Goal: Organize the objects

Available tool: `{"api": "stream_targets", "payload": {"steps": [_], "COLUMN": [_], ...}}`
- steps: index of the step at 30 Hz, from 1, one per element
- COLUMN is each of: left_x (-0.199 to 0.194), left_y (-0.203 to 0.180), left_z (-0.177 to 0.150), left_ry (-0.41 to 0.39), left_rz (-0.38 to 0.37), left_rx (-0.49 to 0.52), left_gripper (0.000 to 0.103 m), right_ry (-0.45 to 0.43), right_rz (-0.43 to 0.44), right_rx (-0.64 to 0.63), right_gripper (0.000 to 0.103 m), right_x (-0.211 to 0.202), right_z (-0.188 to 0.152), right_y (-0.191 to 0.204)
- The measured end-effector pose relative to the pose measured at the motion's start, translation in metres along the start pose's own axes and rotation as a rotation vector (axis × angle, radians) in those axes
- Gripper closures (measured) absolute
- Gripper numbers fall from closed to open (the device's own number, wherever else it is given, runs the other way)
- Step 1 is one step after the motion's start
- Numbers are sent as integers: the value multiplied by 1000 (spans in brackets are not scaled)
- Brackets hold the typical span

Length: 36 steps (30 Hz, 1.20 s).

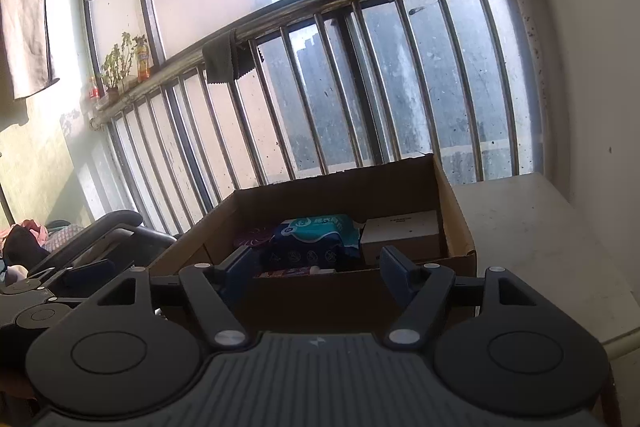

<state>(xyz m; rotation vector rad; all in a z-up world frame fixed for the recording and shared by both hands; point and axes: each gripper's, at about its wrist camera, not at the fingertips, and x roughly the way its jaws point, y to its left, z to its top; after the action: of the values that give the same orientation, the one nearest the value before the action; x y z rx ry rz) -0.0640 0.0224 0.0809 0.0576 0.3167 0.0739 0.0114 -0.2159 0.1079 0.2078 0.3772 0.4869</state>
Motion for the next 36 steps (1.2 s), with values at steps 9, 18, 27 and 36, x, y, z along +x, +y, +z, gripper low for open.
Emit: {"api": "stream_targets", "payload": {"steps": [9, 18, 27, 36], "left_x": [-4, -5, -7, -10], "left_y": [0, 3, -2, -6], "left_z": [-5, -7, -7, -10], "left_ry": [9, 2, -1, -9], "left_rz": [4, 10, 5, 3], "left_rx": [16, 2, 4, 6], "left_gripper": [0, 0, 0, 0], "right_ry": [-6, 3, -4, -18], "right_rz": [15, 21, 12, 22], "right_rx": [6, -1, 10, 40], "right_gripper": [28, 27, 24, 23], "right_x": [4, 7, 2, -4], "right_z": [1, -4, -4, -4], "right_y": [1, 8, 5, 1]}}
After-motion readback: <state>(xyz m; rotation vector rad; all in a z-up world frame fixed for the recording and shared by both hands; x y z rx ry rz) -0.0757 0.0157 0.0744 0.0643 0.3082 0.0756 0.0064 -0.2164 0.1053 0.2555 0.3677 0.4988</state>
